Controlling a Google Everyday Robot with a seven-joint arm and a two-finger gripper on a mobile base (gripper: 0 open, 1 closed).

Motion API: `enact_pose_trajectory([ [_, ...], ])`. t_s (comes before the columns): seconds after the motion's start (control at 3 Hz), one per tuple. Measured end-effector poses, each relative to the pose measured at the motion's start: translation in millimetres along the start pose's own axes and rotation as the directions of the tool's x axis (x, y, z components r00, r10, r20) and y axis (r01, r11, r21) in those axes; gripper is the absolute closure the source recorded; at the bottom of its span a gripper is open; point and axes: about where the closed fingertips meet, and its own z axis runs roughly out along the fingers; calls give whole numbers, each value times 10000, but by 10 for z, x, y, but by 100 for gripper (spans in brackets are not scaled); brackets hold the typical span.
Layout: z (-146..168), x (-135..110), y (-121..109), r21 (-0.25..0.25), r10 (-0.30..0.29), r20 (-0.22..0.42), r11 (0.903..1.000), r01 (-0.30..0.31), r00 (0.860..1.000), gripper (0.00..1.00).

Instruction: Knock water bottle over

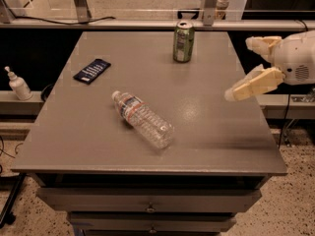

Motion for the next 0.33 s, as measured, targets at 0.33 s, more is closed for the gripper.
enact_pose_trajectory([
  [0.33, 1, -1, 0, -1, -1, 0, 10000, 1, 10000, 0],
])
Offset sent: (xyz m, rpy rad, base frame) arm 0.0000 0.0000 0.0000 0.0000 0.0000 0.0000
